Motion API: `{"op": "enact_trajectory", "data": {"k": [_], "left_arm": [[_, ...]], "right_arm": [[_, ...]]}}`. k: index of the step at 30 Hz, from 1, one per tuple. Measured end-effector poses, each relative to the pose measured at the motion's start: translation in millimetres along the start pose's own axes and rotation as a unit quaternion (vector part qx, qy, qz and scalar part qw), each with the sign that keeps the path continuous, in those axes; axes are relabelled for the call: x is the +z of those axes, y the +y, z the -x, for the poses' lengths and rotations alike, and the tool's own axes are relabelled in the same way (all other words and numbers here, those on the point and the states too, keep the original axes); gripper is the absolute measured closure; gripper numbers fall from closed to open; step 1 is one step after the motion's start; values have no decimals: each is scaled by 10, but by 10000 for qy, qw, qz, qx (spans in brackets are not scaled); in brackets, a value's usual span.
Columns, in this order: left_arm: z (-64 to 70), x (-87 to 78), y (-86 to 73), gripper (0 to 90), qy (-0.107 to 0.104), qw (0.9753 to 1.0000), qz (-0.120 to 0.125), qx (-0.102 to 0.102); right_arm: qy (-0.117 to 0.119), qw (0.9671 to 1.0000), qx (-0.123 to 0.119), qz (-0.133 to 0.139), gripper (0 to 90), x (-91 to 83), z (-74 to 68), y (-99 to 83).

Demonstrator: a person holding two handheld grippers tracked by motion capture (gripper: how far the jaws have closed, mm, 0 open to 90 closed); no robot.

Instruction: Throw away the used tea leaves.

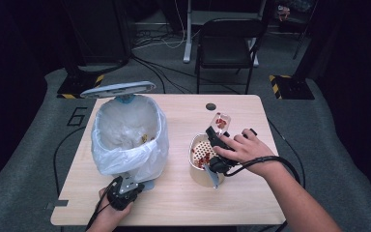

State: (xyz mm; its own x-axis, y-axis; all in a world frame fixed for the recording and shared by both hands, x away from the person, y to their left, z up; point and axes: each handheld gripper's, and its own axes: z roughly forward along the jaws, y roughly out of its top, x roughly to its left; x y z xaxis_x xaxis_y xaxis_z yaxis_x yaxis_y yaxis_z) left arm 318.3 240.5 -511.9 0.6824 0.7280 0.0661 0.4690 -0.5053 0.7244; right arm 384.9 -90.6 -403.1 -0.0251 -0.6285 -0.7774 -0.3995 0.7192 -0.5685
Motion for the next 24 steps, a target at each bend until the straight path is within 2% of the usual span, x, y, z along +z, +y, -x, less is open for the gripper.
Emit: {"op": "enact_trajectory", "data": {"k": [8, 13, 24], "left_arm": [[-2, -1, 1, 900, 0, 10000, -9, 6], [0, 0, 2, 900, 0, 10000, -9, -2], [0, 0, 2, 900, 0, 10000, -10, 2]], "right_arm": [[-61, 10000, 14, 27, 433, -8, 20, -2], [-125, 9999, -60, 18, 433, -16, 34, -1], [-110, 9999, -75, 48, 433, -32, 52, 5]]}}
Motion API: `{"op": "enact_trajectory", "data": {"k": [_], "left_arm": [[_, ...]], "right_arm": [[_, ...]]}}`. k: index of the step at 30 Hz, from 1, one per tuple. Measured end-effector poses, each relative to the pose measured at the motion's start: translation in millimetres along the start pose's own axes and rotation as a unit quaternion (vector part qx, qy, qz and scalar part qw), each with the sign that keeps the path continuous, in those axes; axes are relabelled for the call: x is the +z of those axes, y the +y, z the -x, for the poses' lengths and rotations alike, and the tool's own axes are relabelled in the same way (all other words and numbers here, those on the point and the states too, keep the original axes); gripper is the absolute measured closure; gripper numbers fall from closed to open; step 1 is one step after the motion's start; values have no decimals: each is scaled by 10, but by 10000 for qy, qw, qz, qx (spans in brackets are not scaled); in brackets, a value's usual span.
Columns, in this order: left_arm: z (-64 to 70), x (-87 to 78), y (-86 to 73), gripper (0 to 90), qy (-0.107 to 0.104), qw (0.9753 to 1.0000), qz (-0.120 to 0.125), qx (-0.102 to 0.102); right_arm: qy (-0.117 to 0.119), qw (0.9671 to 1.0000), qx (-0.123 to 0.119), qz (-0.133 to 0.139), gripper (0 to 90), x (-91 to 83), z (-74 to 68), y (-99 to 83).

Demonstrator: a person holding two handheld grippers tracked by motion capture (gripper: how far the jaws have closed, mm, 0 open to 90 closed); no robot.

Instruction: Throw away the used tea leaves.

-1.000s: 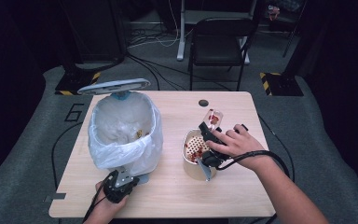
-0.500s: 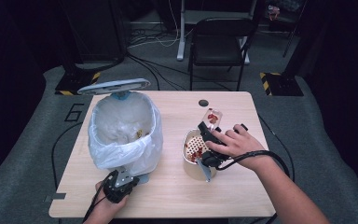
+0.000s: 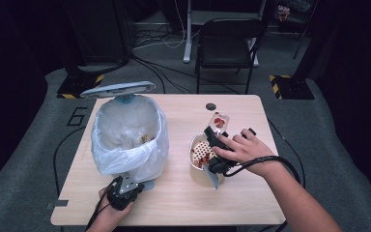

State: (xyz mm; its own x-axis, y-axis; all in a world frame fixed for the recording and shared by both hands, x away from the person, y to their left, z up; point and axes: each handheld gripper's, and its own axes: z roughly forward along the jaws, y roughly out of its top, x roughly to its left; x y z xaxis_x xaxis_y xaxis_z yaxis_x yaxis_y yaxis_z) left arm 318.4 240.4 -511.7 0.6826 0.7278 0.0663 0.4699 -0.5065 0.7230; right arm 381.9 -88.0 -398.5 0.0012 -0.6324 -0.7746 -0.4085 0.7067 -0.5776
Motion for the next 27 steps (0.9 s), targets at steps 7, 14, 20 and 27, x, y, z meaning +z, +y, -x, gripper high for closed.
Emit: {"op": "enact_trajectory", "data": {"k": [7, 14, 20, 27], "left_arm": [[1, 0, 0, 900, 2, 10000, 1, 2], [-1, 0, 0, 900, -1, 10000, -3, -2], [-3, 1, 0, 900, -13, 10000, 10, -1], [-6, -4, 2, 900, -17, 10000, -21, 13]], "right_arm": [[107, 9995, -294, 11, 432, -30, 90, -43], [253, 9983, 454, 268, 431, -64, 195, -112], [553, 9840, 1607, 543, 429, -78, 303, -272], [942, 9538, 2680, 983, 431, -32, 383, -442]]}}
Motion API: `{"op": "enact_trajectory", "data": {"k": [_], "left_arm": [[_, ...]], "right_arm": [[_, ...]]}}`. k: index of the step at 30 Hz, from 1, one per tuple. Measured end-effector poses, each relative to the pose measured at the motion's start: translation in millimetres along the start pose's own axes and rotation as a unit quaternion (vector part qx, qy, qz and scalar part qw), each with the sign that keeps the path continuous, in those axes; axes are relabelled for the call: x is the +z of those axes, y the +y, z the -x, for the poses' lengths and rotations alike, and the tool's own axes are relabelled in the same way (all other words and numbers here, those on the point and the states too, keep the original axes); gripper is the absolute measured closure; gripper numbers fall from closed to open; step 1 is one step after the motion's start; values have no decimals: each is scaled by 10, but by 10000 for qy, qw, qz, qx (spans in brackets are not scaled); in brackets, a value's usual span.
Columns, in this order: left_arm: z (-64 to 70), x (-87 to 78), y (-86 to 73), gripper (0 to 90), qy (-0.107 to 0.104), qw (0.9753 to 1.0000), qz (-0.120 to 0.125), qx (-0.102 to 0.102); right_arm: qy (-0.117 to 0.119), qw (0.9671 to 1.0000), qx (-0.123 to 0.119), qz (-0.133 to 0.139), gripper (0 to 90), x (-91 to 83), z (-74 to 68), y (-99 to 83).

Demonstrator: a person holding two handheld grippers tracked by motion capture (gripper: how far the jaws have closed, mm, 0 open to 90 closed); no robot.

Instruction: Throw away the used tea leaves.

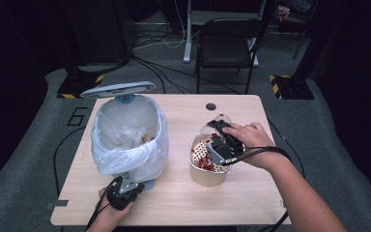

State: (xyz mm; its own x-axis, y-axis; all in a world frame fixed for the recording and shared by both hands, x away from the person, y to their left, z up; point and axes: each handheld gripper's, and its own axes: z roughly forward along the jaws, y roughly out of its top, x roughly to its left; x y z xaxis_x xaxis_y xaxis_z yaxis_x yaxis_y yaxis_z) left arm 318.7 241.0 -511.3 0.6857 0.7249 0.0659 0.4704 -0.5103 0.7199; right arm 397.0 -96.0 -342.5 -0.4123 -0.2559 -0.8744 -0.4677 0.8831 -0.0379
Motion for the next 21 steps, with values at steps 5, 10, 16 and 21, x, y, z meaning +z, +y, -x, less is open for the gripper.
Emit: {"op": "enact_trajectory", "data": {"k": [5, 10, 16, 21], "left_arm": [[4, -1, -2, 900, 18, 10000, -9, -39], [-9, -7, 1, 900, 15, 10000, -59, 54], [-10, -8, -1, 900, 19, 10000, -61, 40], [-10, -7, -2, 900, 18, 10000, -55, 35]], "right_arm": [[227, 9989, 382, 148, 432, 3, 56, -36], [654, 9899, 1194, 397, 433, 4, 150, -96], [1023, 9738, 1904, 703, 436, -1, 254, -158], [1246, 9602, 2342, 878, 435, -6, 313, -209]]}}
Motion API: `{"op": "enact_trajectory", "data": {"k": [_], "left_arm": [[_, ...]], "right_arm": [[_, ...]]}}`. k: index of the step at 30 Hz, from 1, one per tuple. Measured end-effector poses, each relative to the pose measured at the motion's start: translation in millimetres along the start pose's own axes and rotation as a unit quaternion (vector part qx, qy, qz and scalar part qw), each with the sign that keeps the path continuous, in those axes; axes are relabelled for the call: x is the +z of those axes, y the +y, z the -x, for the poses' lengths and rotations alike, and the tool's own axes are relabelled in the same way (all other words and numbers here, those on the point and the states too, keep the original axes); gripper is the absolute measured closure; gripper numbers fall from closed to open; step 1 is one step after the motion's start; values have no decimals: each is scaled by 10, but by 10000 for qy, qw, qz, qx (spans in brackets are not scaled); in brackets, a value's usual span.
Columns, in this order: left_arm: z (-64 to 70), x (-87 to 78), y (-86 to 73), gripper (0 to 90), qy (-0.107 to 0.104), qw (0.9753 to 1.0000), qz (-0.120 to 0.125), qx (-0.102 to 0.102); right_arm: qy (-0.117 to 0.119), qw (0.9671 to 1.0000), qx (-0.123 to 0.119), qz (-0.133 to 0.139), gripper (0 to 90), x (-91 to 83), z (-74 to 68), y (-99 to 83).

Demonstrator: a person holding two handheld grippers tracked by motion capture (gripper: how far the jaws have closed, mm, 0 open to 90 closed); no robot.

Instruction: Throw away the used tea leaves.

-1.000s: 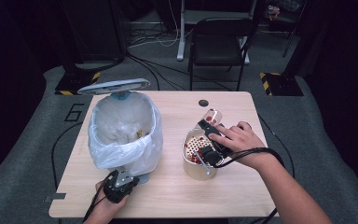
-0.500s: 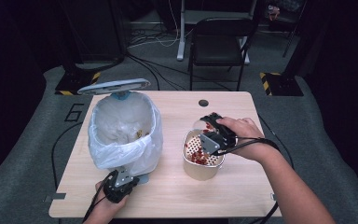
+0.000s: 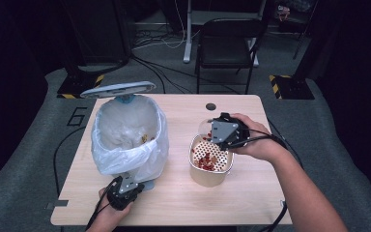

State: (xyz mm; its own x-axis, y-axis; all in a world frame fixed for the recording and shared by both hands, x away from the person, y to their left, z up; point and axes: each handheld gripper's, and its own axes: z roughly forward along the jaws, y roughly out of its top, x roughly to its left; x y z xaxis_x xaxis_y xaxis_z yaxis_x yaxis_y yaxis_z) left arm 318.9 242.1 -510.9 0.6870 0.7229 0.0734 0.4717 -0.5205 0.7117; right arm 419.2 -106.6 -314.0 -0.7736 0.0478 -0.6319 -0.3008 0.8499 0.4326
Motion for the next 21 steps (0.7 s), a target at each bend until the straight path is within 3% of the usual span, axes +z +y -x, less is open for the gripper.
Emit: {"op": "enact_trajectory", "data": {"k": [1, 2, 5, 6, 8, 11, 12, 15, 18, 19, 20, 21], "left_arm": [[-1, 0, 0, 900, 0, 10000, -3, 0], [-1, 0, 0, 900, 0, 10000, -3, 0], [-1, -2, 1, 900, 3, 10000, -18, 1], [-1, -2, 1, 900, 3, 10000, -18, 1], [-1, -5, 3, 900, 3, 10000, -32, 6], [-1, -2, 1, 900, 0, 10000, -15, -6], [-1, -2, 1, 900, 0, 10000, -17, -6], [-2, -2, 1, 900, -1, 10000, -20, -6], [-4, -3, 2, 900, -5, 10000, -22, -9], [-4, -4, 2, 900, -3, 10000, -29, -6], [-4, -4, 2, 900, -3, 10000, -29, -6], [-5, -4, 2, 900, -4, 10000, -32, -5]], "right_arm": [[142, 9995, 273, 115, 436, -17, 42, -12], [142, 9995, 273, 115, 436, -17, 42, -12], [351, 9970, 649, 230, 436, -27, 98, -36], [351, 9970, 649, 230, 436, -27, 98, -36], [494, 9941, 912, 317, 436, -32, 123, -48], [819, 9843, 1444, 592, 435, -44, 209, -71], [819, 9843, 1444, 592, 435, -44, 209, -71], [957, 9761, 1807, 741, 435, -63, 269, -58], [1025, 9715, 1966, 841, 435, -82, 303, -30], [1111, 9669, 2109, 914, 435, -93, 328, 0], [1111, 9669, 2109, 914, 435, -93, 328, 0], [1213, 9594, 2317, 1059, 435, -107, 347, 43]]}}
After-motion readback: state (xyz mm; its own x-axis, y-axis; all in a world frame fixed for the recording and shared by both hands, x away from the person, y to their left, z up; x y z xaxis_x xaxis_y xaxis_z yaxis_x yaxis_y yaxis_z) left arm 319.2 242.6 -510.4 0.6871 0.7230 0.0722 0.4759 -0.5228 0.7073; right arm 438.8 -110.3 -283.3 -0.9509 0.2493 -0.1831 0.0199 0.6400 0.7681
